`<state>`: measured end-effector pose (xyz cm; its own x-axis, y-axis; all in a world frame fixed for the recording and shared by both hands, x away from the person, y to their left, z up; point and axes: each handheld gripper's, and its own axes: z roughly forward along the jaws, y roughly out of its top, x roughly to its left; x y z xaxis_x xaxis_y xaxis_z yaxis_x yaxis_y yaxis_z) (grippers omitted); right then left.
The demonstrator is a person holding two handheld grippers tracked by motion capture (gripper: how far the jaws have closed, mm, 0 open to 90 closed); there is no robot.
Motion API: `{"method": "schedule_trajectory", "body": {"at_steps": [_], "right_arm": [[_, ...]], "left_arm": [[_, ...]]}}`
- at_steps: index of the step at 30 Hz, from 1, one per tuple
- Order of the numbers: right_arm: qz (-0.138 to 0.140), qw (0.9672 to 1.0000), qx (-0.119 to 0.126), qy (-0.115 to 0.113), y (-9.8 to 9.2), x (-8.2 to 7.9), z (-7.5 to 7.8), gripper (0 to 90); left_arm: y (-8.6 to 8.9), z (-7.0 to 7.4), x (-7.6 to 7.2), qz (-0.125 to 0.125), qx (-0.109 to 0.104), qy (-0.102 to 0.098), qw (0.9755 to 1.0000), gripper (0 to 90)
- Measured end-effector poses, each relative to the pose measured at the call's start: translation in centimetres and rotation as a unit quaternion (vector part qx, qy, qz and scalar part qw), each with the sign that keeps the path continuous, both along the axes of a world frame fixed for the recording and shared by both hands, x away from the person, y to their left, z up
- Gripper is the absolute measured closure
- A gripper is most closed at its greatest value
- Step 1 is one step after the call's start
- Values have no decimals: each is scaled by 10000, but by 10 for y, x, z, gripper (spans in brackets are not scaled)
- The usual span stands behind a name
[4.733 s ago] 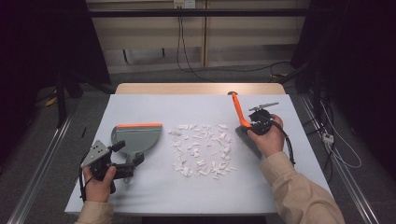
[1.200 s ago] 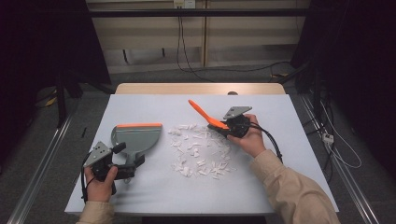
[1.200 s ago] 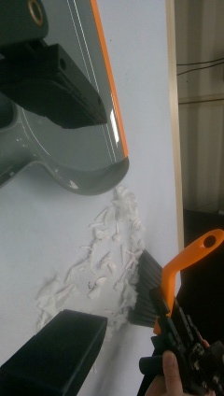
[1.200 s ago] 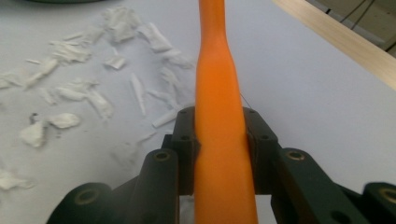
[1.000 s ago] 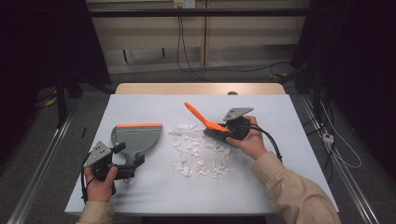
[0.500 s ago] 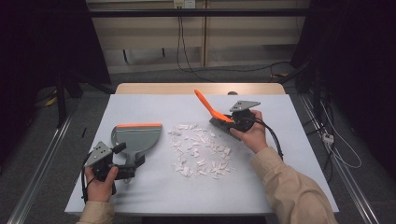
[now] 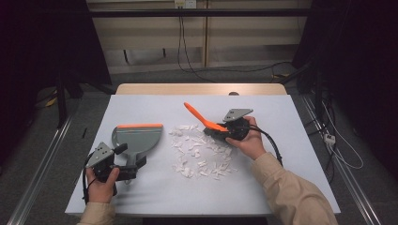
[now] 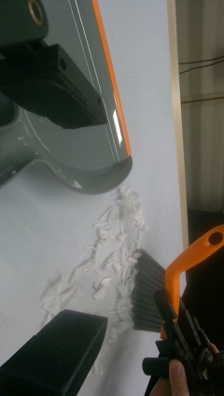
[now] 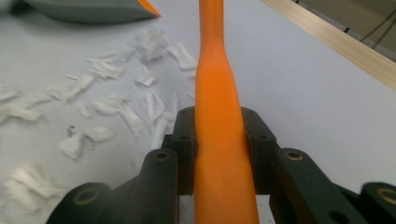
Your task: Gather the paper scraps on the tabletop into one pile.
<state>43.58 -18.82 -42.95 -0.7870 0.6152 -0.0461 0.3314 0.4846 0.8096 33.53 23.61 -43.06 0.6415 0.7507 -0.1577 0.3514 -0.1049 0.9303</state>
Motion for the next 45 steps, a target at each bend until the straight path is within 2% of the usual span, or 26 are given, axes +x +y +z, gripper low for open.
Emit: {"method": "schedule_trajectory", "body": {"at_steps": [4, 6, 8, 10, 13, 16, 19, 21, 23, 24, 26, 27, 28, 30, 32, 34, 36, 38, 40, 41, 45], "right_arm": [[-142, 9996, 235, -105, -9, 0, 11, 712], [-255, 9993, 253, -140, -14, 2, 14, 712], [-339, 9989, 303, -87, -17, 6, 12, 712], [-445, 9987, 210, -120, -19, 9, 9, 712], [-586, 9980, 198, -119, -22, 15, 3, 711], [-609, 9981, 104, -1, -23, 18, -4, 711], [-639, 9976, 167, 205, -21, 17, -6, 709], [-683, 9971, 51, 332, -19, 17, -3, 704], [-854, 9958, -82, 305, -18, 14, 2, 669], [-938, 9950, -103, 334, -18, 13, 5, 639], [-1097, 9925, -77, 541, -19, 11, 11, 635], [-1104, 9919, -238, 576, -18, 11, 15, 628], [-1150, 9909, -281, 647, -17, 10, 18, 621], [-1144, 9892, -120, 910, -16, 11, 23, 615], [-1294, 9864, -326, 954, -12, 11, 26, 662], [-1362, 9840, -301, 1111, -11, 14, 26, 689], [-1415, 9824, -308, 1184, -9, 16, 26, 710], [-1484, 9820, -298, 1131, -9, 17, 24, 711], [-1524, 9807, -310, 1187, -9, 17, 25, 713], [-1522, 9807, -341, 1181, -10, 17, 25, 712], [-1557, 9809, -213, 1148, -11, 17, 23, 715]], "left_arm": [[-1, 0, 0, -2, -13, 2, 10000, 44], [0, 1, 0, -10, -6, -18, 10000, 44], [0, 1, 0, -8, -5, -14, 10000, 44], [0, 0, 1, -18, 17, 3, 10000, 44], [0, -1, 1, -3, 3, 30, 10000, 44], [0, -1, 1, -14, -6, 25, 10000, 44], [0, -1, 2, 0, -30, 38, 10000, 44], [0, -1, 2, 4, -24, 45, 10000, 44], [-1, -1, 1, -1, -13, 39, 10000, 44], [-1, 0, 1, -9, 4, 28, 10000, 44], [-1, 0, 1, -21, 14, 26, 10000, 44], [-2, 0, 1, -9, -11, 29, 10000, 44], [-2, 0, 1, -7, -24, 34, 10000, 44], [-2, 0, 1, -25, 7, 40, 10000, 44], [-2, 0, 1, -19, -5, 50, 10000, 44], [-2, 1, 1, -10, -8, 41, 10000, 44], [-1, 2, 1, -17, -4, 31, 10000, 44], [0, 2, 0, -10, -20, 24, 10000, 44], [1, 2, 1, 6, -12, 29, 10000, 44], [1, 2, 1, 14, -26, 19, 10000, 44], [1, 4, -1, 6, -13, 2, 10000, 44]]}}
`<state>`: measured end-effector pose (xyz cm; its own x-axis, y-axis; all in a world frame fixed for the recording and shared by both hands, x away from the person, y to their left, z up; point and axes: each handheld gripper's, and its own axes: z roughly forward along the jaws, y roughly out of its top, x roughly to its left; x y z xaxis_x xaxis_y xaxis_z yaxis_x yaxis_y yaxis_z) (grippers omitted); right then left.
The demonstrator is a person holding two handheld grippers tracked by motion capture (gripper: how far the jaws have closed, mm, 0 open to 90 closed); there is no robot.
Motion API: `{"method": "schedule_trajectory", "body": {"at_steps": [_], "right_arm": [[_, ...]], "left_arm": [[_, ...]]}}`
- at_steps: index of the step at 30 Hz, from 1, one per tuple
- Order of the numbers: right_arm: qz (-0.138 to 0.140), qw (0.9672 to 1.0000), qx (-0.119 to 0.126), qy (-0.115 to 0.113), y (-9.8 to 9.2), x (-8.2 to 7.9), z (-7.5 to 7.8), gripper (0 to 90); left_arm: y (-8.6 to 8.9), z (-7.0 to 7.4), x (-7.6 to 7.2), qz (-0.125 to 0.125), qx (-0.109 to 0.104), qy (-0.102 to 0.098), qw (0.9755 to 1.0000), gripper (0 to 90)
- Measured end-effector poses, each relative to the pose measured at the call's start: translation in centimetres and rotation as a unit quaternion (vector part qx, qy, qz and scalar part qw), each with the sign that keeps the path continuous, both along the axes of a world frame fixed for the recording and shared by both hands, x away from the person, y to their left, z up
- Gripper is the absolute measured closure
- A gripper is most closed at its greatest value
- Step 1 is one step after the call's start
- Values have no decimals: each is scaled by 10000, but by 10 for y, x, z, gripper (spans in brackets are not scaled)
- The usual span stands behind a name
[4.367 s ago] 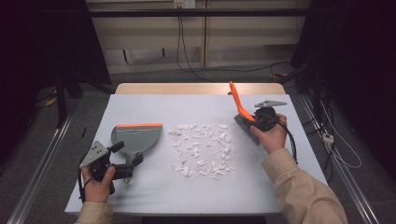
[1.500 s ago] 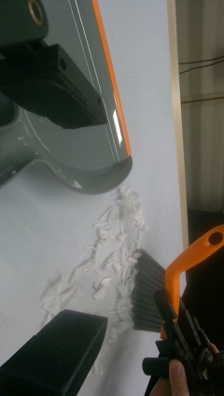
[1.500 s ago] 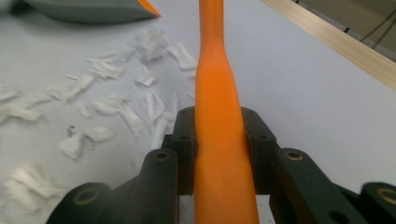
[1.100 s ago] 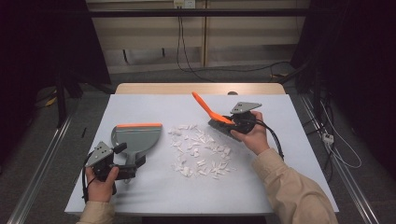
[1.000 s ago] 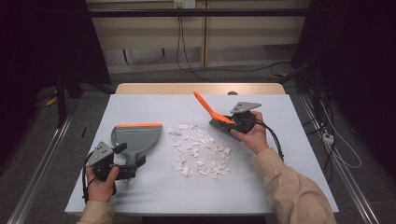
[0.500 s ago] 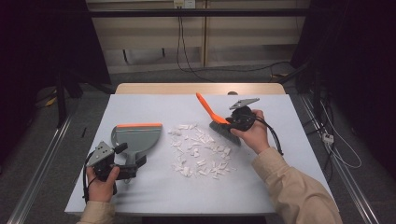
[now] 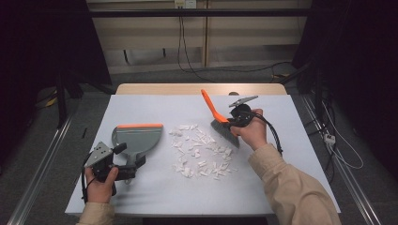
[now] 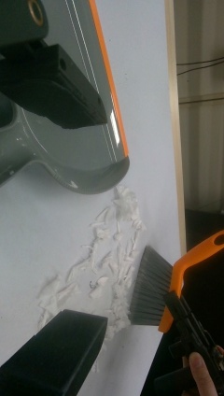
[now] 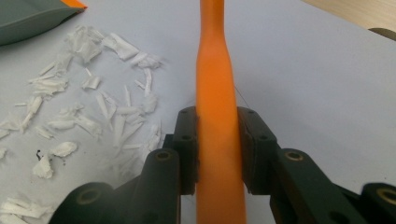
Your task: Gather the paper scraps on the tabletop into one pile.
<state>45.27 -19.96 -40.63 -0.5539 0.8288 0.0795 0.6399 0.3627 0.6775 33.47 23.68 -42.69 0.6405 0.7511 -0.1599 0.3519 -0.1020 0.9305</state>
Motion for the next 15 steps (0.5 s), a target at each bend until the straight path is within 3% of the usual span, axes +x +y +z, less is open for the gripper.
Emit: {"method": "schedule_trajectory", "body": {"at_steps": [7, 11, 15], "right_arm": [[-41, 9998, -139, -118, 5, -3, 1, 717], [-64, 9990, 189, -397, 5, 1, 4, 718], [230, 9973, 169, -679, 10, 10, 6, 717]], "left_arm": [[0, 0, 0, 3, 3, -6, 10000, 44], [1, 0, 0, 31, -31, 2, 10000, 44], [2, -1, 0, 31, -55, 9, 10000, 44]]}}
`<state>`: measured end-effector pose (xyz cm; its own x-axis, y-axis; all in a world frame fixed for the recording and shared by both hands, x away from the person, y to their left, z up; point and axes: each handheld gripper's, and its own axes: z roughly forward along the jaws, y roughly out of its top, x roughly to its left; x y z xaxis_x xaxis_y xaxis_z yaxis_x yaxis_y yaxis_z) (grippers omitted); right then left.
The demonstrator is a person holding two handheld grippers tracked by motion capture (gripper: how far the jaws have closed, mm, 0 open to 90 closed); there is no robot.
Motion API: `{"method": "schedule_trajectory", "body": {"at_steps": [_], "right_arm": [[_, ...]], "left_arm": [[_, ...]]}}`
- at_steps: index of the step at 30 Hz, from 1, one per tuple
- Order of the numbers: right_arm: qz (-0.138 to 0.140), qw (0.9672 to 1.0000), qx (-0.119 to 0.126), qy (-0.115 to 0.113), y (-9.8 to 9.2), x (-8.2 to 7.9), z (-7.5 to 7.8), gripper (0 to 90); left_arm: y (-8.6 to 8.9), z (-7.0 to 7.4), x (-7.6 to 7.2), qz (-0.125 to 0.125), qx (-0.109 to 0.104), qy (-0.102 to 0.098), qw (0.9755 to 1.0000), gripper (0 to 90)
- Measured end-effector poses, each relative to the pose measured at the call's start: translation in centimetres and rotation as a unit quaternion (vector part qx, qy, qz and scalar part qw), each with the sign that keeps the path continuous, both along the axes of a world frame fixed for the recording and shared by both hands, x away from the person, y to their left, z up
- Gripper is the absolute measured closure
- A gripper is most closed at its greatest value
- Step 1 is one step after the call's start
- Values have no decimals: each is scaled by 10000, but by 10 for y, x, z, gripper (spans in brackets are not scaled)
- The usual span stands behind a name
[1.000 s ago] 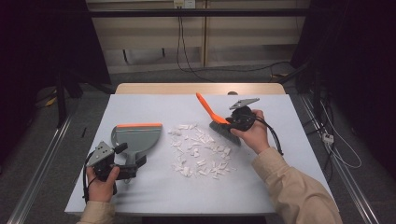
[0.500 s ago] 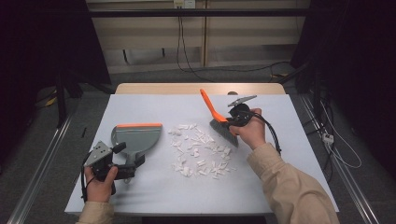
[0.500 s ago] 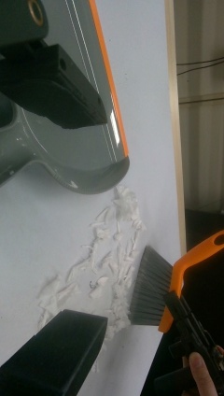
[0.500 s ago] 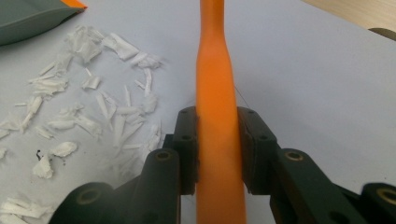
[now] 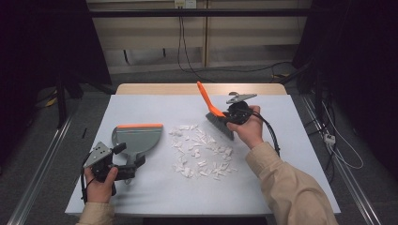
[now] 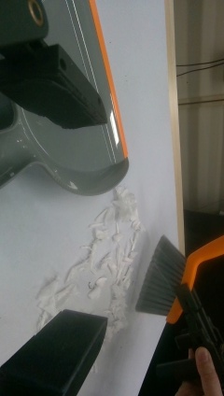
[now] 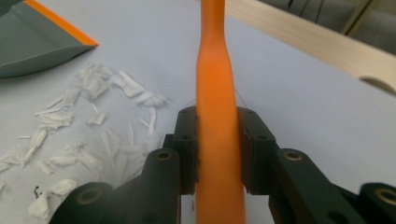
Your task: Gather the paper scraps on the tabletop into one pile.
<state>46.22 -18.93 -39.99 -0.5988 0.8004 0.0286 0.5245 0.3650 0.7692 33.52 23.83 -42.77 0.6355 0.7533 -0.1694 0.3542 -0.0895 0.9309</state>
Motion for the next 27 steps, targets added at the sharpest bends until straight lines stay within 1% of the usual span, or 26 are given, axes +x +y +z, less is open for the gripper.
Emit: {"method": "schedule_trajectory", "body": {"at_steps": [2, 3, 6, 8, 9, 10, 12, 13, 15, 18, 20, 22, 25, 27], "right_arm": [[128, 9999, 19, -113, 3, 6, 0, 717], [187, 9998, 27, -117, 5, 9, 0, 717], [392, 9989, -84, -246, 11, 18, -2, 717], [426, 9987, -64, -285, 14, 24, -4, 717], [449, 9985, -98, -301, 16, 27, -5, 717], [478, 9982, -132, -328, 17, 30, -6, 717], [497, 9981, -112, -356, 19, 35, -8, 717], [542, 9978, -139, -363, 19, 37, -9, 717], [658, 9968, -219, -402, 21, 42, -13, 717], [726, 9961, -254, -427, 25, 47, -19, 717], [786, 9946, -358, -576, 28, 48, -19, 718], [809, 9942, -368, -600, 31, 50, -20, 717], [893, 9929, -483, -627, 34, 52, -21, 717], [939, 9924, -485, -627, 37, 53, -22, 718]], "left_arm": [[0, 0, 0, 11, -12, 15, 10000, 44], [0, -1, 1, 23, -19, 10, 10000, 44], [1, -1, 1, 34, -29, 21, 10000, 44], [1, -2, 0, 53, -62, 34, 10000, 44], [1, -2, 0, 67, -70, 45, 9999, 44], [2, -2, 0, 55, -44, 48, 10000, 44], [2, -3, 0, 44, -54, 58, 10000, 44], [2, -3, 0, 58, -80, 72, 9999, 44], [2, -4, 0, 55, -42, 81, 9999, 44], [2, -5, 0, 74, -59, 95, 9999, 44], [3, -6, 1, 84, -12, 103, 9999, 44], [3, -7, 2, 88, -37, 121, 9999, 44], [4, -6, 2, 80, -29, 112, 9999, 44], [4, -6, 2, 97, -75, 111, 9999, 44]]}}
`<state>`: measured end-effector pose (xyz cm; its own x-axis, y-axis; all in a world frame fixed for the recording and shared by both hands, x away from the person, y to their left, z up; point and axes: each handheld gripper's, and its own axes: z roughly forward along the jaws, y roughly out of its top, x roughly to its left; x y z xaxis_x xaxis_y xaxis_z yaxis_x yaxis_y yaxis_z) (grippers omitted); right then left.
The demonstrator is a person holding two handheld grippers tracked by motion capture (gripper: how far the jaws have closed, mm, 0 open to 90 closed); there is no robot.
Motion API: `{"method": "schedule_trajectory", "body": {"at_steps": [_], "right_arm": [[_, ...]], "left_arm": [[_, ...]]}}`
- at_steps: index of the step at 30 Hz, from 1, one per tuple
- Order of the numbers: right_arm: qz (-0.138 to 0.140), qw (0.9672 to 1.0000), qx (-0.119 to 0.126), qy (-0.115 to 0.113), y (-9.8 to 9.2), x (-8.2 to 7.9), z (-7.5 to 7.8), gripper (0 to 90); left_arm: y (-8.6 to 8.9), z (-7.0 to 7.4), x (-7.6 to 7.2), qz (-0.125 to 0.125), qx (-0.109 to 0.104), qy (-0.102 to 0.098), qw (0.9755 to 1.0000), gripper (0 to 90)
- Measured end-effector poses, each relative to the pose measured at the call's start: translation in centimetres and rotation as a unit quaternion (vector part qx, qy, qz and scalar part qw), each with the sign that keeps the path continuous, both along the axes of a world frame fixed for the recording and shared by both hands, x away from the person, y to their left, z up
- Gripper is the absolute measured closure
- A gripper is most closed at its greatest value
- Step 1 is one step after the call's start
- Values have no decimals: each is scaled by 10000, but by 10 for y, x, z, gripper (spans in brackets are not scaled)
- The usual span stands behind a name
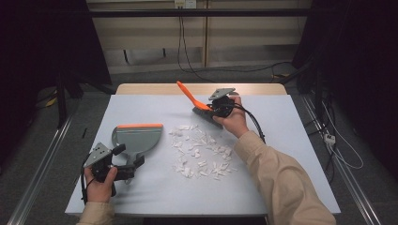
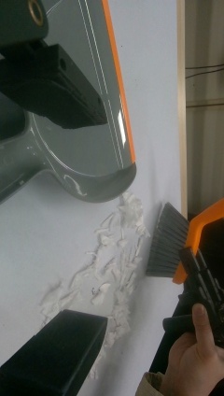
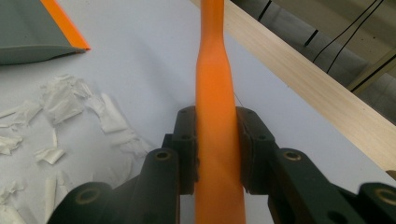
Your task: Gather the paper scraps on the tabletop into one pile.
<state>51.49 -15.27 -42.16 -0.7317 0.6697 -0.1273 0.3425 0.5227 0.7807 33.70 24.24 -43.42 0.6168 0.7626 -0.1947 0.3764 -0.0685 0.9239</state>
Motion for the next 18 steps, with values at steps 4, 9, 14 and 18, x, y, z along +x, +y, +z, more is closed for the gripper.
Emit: {"method": "schedule_trajectory", "body": {"at_steps": [4, 9, 14, 18], "right_arm": [[174, 9998, -64, 3, 6, -2, -1, 716], [537, 9982, -260, 45, 13, -15, 1, 714], [849, 9957, -373, 68, 19, -33, 4, 712], [1032, 9938, -397, 85, 19, -48, 4, 710]], "left_arm": [[2, 0, 1, 14, -13, 1, 10000, 44], [3, -2, 2, -19, 42, 6, 10000, 44], [2, -2, 1, -35, 22, -3, 10000, 44], [2, -2, 1, -38, 19, -10, 10000, 44]]}}
